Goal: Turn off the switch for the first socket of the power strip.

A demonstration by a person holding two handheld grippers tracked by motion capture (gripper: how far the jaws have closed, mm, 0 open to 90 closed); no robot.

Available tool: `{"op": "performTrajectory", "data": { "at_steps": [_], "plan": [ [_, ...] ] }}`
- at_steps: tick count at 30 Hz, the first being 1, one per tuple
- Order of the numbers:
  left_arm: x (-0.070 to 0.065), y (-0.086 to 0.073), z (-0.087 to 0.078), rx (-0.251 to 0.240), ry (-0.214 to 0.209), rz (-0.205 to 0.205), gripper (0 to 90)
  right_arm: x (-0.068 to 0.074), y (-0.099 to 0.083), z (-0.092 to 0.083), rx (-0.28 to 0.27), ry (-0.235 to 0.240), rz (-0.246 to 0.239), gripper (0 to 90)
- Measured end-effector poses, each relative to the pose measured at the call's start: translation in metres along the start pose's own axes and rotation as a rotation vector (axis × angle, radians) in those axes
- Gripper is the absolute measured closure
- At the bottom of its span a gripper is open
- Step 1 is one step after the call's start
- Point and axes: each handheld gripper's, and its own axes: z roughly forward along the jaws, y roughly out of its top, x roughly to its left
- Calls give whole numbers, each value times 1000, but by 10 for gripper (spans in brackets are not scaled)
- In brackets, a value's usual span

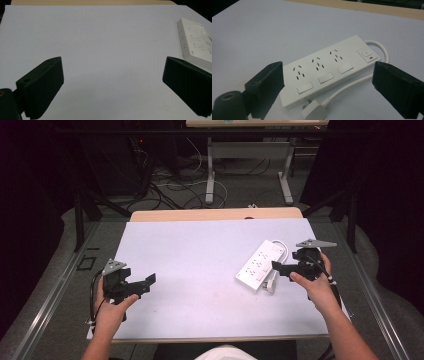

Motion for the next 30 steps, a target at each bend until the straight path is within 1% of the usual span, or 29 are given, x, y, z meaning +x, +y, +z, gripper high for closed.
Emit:
{"op": "performTrajectory", "data": {
  "at_steps": [1, 2, 5, 6, 7, 8, 10, 11, 13, 16, 17, 18, 19, 20, 21, 22, 23, 26, 27, 28, 29, 30],
  "plan": [
    [0, 0, 0, 0, 0, 0, 34, 0, -2, -3, 0, -6, -2, 58],
    [0, 0, 0, 0, 1, 0, 35, -1, -5, -6, -8, -17, -2, 22],
    [0, 0, 0, 1, 3, 1, 35, -1, -8, -10, -9, -25, 6, 0],
    [0, 0, -1, 2, 3, 2, 34, -1, -10, -11, -14, -31, 8, 0],
    [0, 0, -1, 1, 3, 2, 34, -1, -13, -16, -17, -48, 5, 0],
    [1, 0, -1, -3, 3, -1, 35, -1, -13, -16, -17, -48, 5, 0],
    [1, 0, -2, -7, 5, -5, 35, -2, -16, -22, -24, -79, 2, 0],
    [1, 1, -2, -6, 4, -5, 34, -4, -20, -26, -38, -90, 0, 0],
    [2, 1, -3, -9, 8, -4, 34, -4, -21, -28, -39, -89, 5, 0],
    [3, 0, -2, -7, 10, -5, 34, -7, -26, -33, -57, -101, 8, 0],
    [3, 0, -2, -3, 11, -8, 34, -7, -28, -34, -59, -104, 24, 0],
    [3, -1, -2, -1, 12, -8, 34, -11, -32, -35, -70, -113, 36, 0],
    [4, -1, -1, -2, 13, -8, 34, -11, -32, -35, -70, -113, 36, 0],
    [4, -1, -1, 0, 15, -6, 34, -14, -33, -35, -70, -115, 34, 0],
    [4, -2, 0, 0, 16, -8, 35, -15, -35, -36, -74, -119, 50, 0],
    [4, -2, 0, 0, 17, -8, 35, -18, -36, -37, -75, -120, 49, 0],
    [4, -2, 0, 0, 18, -9, 35, -20, -38, -38, -80, -124, 58, 0],
    [5, -3, 0, 0, 20, -10, 34, -25, -43, -39, -99, -160, 51, 0],
    [5, -3, 1, 0, 21, -9, 34, -27, -45, -39, -111, -177, 59, 0],
    [6, -3, 1, 1, 21, -9, 35, -30, -47, -39, -109, -179, 57, 0],
    [6, -3, 1, 1, 21, -9, 34, -32, -49, -38, -116, -182, 71, 0],
    [6, -3, 1, 2, 21, -10, 34, -35, -51, -38, -111, -182, 77, 0]
  ]
}}
